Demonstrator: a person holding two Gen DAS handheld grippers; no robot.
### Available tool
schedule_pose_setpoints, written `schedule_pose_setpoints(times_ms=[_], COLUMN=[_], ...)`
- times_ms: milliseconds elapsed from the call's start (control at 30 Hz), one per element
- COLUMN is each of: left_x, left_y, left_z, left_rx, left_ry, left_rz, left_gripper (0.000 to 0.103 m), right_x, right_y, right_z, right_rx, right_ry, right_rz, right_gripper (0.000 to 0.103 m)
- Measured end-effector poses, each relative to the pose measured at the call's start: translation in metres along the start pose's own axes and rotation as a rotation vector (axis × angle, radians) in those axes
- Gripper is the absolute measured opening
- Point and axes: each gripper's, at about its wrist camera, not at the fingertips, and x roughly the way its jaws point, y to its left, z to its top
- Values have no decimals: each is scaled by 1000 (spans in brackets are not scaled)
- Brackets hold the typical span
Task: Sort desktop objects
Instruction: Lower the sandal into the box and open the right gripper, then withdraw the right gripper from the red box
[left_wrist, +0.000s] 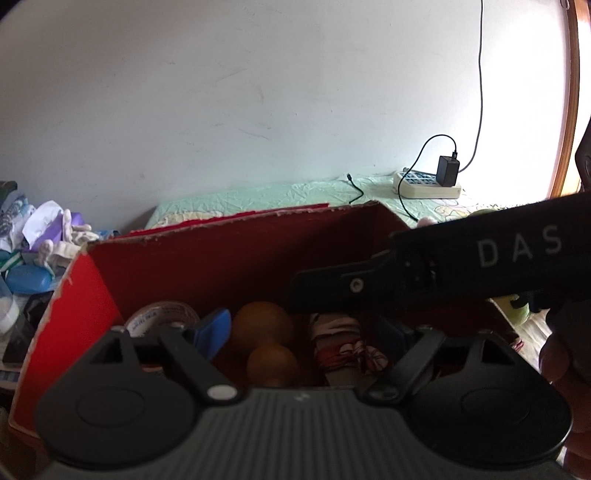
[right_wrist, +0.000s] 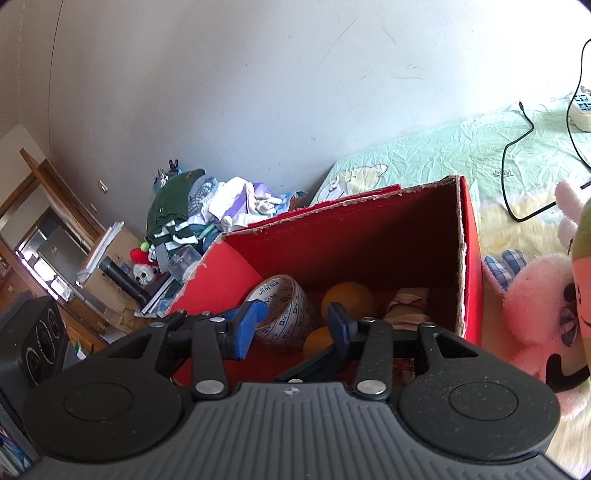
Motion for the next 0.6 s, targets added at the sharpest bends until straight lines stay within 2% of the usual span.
schedule_pose_setpoints(times_ms=[200, 467, 600], left_x=[-19, -55, -71], left_y=[-7, -13, -14], left_z=[-3, -12, -19], left_rx=[-7, -62, -93], left_ry=[-45, -114, -123], left_rz=[101, 178, 186], left_gripper=[87, 94, 96], right_x=[-14, -36, -46], right_y=[3, 8, 8], right_z=[-10, -26, -35], right_rx=[7, 34, 52], right_ry=[-58, -131, -162], right_rz=[7, 21, 23], right_gripper=[46, 46, 48])
